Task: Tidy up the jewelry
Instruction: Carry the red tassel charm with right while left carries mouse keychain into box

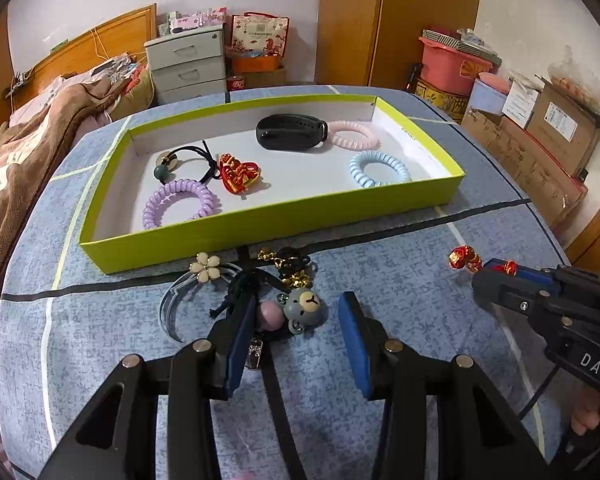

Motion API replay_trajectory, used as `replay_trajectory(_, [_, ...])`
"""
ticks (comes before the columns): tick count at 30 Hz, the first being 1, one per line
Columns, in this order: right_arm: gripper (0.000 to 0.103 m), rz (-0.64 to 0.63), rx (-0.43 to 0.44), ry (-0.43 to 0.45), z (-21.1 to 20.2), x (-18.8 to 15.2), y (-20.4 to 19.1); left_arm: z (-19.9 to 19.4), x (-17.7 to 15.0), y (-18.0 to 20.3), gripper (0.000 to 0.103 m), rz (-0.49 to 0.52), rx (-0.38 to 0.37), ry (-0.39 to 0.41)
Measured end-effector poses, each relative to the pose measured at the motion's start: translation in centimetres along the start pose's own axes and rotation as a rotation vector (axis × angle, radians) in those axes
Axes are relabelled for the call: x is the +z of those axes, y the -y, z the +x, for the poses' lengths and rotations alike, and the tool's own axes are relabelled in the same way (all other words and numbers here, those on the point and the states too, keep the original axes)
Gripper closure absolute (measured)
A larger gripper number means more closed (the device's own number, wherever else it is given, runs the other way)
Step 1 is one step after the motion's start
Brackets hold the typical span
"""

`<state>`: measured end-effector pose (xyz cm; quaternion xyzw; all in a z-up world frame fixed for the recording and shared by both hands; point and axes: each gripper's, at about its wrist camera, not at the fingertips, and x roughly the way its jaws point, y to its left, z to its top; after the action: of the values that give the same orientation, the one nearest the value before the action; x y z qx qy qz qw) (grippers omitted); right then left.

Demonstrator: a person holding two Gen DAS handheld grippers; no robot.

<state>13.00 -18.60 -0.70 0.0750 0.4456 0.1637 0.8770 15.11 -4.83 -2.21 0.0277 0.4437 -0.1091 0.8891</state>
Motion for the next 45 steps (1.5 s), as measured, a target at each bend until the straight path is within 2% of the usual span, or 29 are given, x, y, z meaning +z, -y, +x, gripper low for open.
replay_trajectory(1, [0.088, -0.002, -0.001, -0.001, 0.0, 0.0, 0.0, 0.0, 0.0, 0.0, 0.062, 0.001, 0.003, 0.000])
replay_trajectory(2, [0.088, -0.003, -0.001, -0.001, 0.0, 0.0, 0.0, -0.1, -0.1, 0.0, 0.069, 0.001, 0.010, 0.001])
replay_trajectory(5, [0.088, -0.005, 0.000, -0.002, 0.1, 0.0, -0.1, -0.2, -0.2, -0.5, 0.075, -0.014, 0.012, 0.000])
replay_trajectory(12, [0.088, -0.006, -0.008, 0.006, -0.1, 0.0, -0.2, -0.5, -0.5, -1.0, 0.076, -0.036, -0.005, 0.006])
replay_trajectory(18, [0.088, -0.015, -0.011, 0.012, -0.4, 0.0, -0.6, -1.8, -0.7, -1.7, 0.077, -0.063, -0.015, 0.041])
replay_trajectory(32, [0.088, -0.023, -0.009, 0.040, -1.6, -0.4, -1.4, -5.2, -1.8, -2.0, 0.077, -0.053, -0.032, 0.105])
replay_trajectory(37, [0.088, -0.029, -0.006, 0.061, -2.2, 0.1, -1.8, -6.7, -1.9, -2.9, 0.077, -0.054, -0.001, 0.142])
replay_trajectory(41, [0.088, -0.035, -0.003, 0.058, -2.0, 0.1, -2.3, -6.9, -2.5, -3.4, 0.077, -0.059, -0.042, 0.139])
replay_trajectory(45, [0.088, -0.044, -0.004, 0.057, -2.0, 0.1, -2.7, -7.4, -3.5, -3.7, 0.077, -0.042, -0.036, 0.161])
